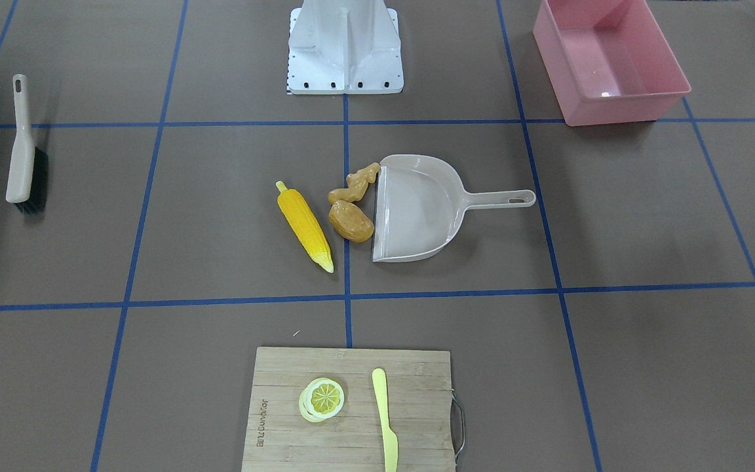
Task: Sweep and dump trash into bin
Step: 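Lower the right gripper onto the white brush handle and close it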
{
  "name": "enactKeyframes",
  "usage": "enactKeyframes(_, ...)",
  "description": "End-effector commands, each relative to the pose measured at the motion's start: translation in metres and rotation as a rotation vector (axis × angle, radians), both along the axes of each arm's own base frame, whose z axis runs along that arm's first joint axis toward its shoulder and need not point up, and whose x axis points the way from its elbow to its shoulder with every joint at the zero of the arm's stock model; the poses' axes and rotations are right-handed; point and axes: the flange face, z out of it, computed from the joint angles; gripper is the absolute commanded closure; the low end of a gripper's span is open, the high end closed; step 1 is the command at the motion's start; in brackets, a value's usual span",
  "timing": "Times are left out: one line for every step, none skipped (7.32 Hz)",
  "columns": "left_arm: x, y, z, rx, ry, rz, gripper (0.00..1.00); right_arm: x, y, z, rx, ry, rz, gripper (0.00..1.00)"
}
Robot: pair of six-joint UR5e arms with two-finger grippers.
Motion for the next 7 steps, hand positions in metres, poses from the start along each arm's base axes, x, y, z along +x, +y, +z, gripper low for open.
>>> enactKeyframes(0.000, 0.000, 0.001, -0.001, -0.003, 0.001, 0.02, -0.005, 0.009, -0.018, -0.027, -0.074, 0.031, 0.00)
enactKeyframes(0.000, -0.001, -0.002, 0.005, -0.003, 0.001, 0.02, -0.016, 0.012, -0.035, -0.017, -0.089, 0.022, 0.00)
enactKeyframes(-0.001, 0.000, -0.005, 0.011, -0.003, -0.003, 0.02, -0.038, 0.031, -0.038, -0.017, -0.091, -0.030, 0.00)
enactKeyframes(-0.002, 0.000, -0.005, 0.011, -0.003, -0.005, 0.02, -0.046, 0.039, -0.035, -0.038, -0.089, -0.048, 0.00)
enactKeyframes(-0.002, 0.000, -0.004, 0.008, -0.003, -0.005, 0.02, -0.067, 0.042, -0.052, -0.034, -0.087, -0.098, 0.00)
enactKeyframes(-0.003, 0.007, 0.000, -0.004, -0.003, -0.006, 0.02, -0.088, 0.053, -0.051, -0.042, -0.087, -0.148, 0.00)
enactKeyframes(-0.002, 0.008, -0.007, 0.009, -0.005, -0.006, 0.02, -0.113, 0.076, -0.062, -0.048, -0.081, -0.216, 0.00)
